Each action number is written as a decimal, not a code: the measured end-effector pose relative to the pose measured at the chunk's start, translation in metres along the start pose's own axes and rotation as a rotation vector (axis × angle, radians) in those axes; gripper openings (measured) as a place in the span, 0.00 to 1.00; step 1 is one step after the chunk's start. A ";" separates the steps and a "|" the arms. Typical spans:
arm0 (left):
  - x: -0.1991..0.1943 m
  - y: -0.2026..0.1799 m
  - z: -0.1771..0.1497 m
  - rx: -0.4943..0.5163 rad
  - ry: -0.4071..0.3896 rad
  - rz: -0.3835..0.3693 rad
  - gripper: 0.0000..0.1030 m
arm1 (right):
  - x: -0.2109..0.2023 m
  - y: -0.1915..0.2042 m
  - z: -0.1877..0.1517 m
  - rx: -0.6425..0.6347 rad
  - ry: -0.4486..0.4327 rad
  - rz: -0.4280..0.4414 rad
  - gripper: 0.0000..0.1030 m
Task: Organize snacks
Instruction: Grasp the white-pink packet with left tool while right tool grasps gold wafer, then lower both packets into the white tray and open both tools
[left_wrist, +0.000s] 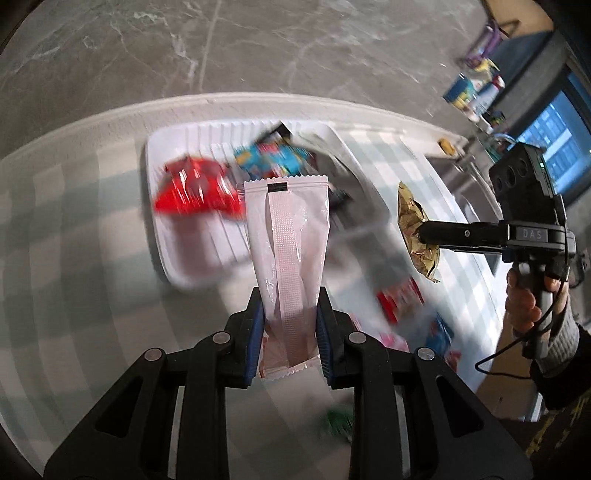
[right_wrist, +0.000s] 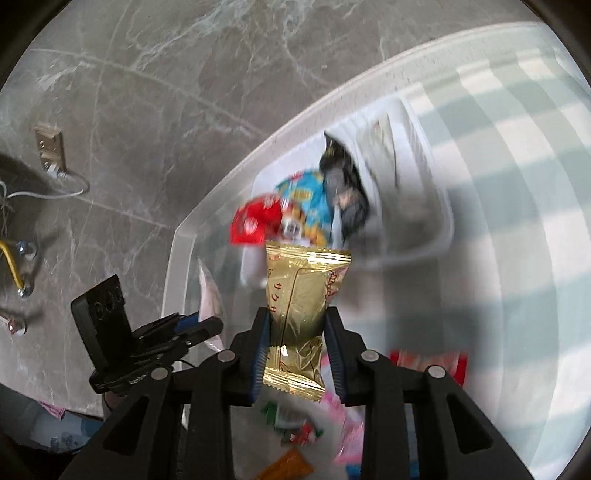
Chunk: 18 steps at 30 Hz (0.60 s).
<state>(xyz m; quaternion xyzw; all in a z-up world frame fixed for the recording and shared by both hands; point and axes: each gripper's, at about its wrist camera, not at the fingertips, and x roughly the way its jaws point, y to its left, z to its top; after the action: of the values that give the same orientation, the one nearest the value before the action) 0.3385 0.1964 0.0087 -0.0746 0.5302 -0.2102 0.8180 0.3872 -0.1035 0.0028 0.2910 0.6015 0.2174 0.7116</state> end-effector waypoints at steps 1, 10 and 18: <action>0.003 0.005 0.012 0.000 -0.004 0.004 0.23 | 0.001 -0.001 0.009 -0.004 -0.002 -0.003 0.31; 0.036 0.038 0.101 -0.002 0.012 0.061 0.23 | 0.018 -0.013 0.092 -0.027 -0.029 -0.065 0.31; 0.076 0.054 0.143 0.009 0.054 0.091 0.25 | 0.041 -0.027 0.131 -0.041 -0.026 -0.112 0.31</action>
<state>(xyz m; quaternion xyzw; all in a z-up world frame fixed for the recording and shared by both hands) 0.5081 0.1987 -0.0130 -0.0411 0.5540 -0.1772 0.8124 0.5218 -0.1165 -0.0313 0.2451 0.6030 0.1858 0.7361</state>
